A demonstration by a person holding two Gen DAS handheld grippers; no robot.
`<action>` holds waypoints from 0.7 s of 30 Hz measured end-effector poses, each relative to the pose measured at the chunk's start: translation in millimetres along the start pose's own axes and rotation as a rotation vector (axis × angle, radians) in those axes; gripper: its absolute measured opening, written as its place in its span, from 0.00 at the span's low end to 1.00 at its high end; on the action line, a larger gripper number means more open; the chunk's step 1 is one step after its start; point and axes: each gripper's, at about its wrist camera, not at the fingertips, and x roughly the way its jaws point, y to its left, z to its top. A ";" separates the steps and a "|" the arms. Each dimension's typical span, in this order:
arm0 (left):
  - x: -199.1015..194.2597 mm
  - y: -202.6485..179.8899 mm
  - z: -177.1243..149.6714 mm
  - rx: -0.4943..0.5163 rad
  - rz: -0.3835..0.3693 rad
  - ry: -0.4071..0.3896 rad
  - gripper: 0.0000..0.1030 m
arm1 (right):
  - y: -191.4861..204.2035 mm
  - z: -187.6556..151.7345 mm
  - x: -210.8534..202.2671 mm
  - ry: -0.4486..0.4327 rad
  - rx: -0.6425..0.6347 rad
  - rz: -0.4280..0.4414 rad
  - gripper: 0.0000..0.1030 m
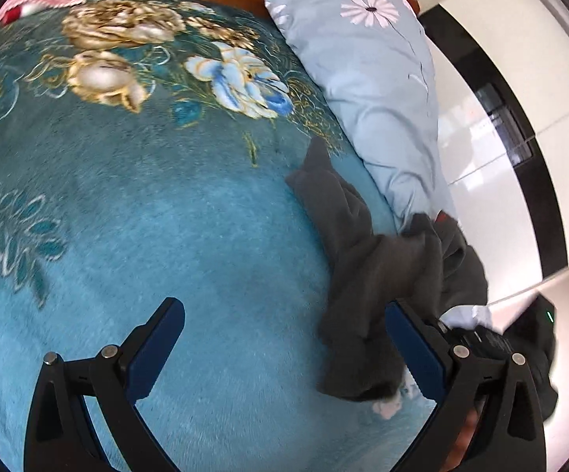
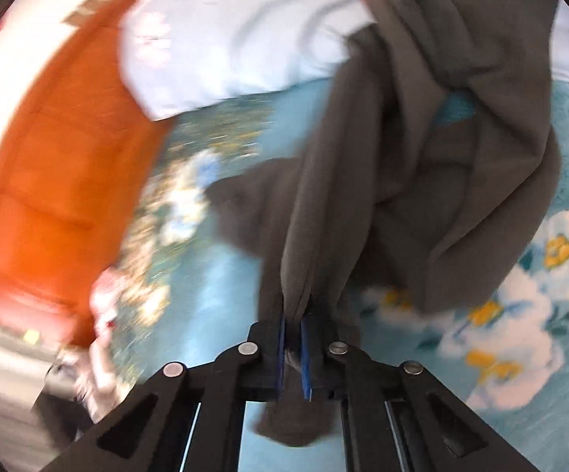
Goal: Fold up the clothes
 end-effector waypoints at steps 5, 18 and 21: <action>-17.1 -5.0 -6.4 0.010 -0.009 -0.004 0.99 | 13.9 -56.8 -30.7 0.054 -0.080 0.047 0.06; -71.0 -12.5 -38.0 0.160 -0.004 0.023 0.99 | 42.3 -160.2 -63.2 0.238 -0.317 0.085 0.16; -71.0 -23.8 -48.5 0.210 -0.004 0.059 0.99 | 11.8 -153.0 -90.7 0.189 -0.237 0.033 0.65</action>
